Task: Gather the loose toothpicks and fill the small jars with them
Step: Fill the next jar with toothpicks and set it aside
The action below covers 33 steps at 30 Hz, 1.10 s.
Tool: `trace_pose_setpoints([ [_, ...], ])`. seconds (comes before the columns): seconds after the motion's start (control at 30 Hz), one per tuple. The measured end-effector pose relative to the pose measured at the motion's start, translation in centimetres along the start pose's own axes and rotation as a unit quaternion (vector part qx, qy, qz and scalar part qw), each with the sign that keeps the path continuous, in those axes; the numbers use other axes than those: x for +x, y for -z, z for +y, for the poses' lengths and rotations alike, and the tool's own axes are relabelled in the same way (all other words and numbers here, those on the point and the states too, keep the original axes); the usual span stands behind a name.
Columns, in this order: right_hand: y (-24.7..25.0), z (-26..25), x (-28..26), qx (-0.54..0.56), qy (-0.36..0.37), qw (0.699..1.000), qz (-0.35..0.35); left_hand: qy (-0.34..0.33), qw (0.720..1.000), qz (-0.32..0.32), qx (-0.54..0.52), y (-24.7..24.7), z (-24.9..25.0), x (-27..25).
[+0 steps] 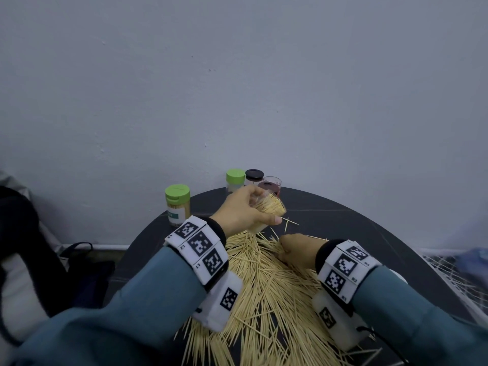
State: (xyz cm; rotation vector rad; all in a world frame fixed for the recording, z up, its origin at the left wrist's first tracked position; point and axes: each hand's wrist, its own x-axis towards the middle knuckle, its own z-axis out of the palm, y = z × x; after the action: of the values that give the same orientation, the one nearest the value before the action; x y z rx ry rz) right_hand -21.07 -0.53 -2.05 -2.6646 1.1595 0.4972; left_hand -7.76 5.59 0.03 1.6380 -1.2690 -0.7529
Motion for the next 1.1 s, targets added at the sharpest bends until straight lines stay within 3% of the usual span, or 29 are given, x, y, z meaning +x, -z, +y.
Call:
trace_pose_setpoints([
  [0.1,-0.1,0.6,-0.2,0.082,0.005,0.996,0.015,-0.001,1.0,-0.004,0.001,-0.1,0.2,-0.1],
  [0.2,-0.4,1.4,-0.2,0.257,0.011,0.966,0.005,-0.002,1.0,-0.001,-0.005,0.1,0.3,-0.2],
  [0.37,-1.1,2.3,-0.4,0.465,0.032,0.885,0.021,-0.009,1.0,0.002,-0.012,0.1,0.3,-0.3],
  [0.5,-0.9,2.6,-0.5,0.602,0.062,0.795,0.031,-0.014,1.0,0.003,-0.006,0.0,0.3,-0.2],
  [0.77,0.0,2.6,-1.0,0.741,0.102,0.657,0.094,-0.019,1.0,-0.007,0.0,-0.4,-0.1,-0.1],
  [0.97,0.2,2.4,-1.2,0.767,0.108,0.62,0.126,-0.023,0.999,-0.026,0.006,-0.6,0.0,-0.4],
  [1.1,1.1,2.5,-1.1,0.798,0.131,0.569,0.151,-0.013,0.999,-0.041,0.016,-0.8,-0.4,-0.7],
])
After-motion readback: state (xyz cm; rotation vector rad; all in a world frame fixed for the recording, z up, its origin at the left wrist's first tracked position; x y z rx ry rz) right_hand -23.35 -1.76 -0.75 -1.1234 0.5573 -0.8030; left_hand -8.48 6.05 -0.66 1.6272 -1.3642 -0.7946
